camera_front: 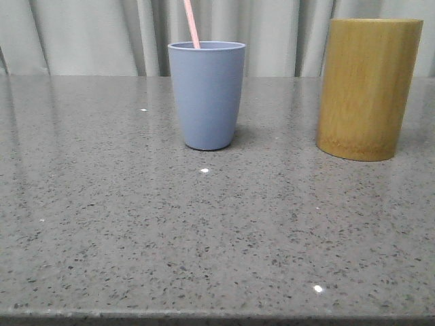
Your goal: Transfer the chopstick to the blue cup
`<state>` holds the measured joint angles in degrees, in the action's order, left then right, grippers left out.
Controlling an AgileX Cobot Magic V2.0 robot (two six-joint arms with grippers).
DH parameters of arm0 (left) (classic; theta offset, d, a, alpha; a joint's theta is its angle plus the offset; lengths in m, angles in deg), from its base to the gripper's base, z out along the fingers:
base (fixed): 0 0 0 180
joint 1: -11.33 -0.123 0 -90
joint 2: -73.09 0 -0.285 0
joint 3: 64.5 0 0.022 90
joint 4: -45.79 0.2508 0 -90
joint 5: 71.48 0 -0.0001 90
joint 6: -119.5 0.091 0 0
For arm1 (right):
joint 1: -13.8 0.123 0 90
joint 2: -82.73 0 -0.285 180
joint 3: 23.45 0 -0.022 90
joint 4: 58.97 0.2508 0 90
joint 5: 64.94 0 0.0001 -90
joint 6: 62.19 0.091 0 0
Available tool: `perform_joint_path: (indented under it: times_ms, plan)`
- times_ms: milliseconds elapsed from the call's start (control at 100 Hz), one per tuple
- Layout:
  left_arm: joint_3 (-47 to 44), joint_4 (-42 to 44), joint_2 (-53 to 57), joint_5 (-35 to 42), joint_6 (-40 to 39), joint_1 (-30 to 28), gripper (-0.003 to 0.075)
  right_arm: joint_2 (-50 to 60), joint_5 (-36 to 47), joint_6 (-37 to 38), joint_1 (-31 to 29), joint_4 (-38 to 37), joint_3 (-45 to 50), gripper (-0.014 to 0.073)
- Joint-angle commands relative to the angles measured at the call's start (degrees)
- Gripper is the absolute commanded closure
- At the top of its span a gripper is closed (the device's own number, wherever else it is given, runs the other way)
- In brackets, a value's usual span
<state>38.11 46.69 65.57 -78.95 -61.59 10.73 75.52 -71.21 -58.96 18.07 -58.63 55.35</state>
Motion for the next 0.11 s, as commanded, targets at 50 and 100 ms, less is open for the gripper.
perform_joint_path:
  times_ms: [50,100]
  plan:
    - [-0.45,-0.44,1.99,4.78,-0.09,-0.1,0.0739,1.22,3.87,0.11,-0.31,-0.34,0.04,0.0654]
    - [-0.45,-0.44,1.99,4.78,-0.09,-0.1,0.0739,1.22,3.87,0.11,-0.31,-0.34,0.04,0.0654]
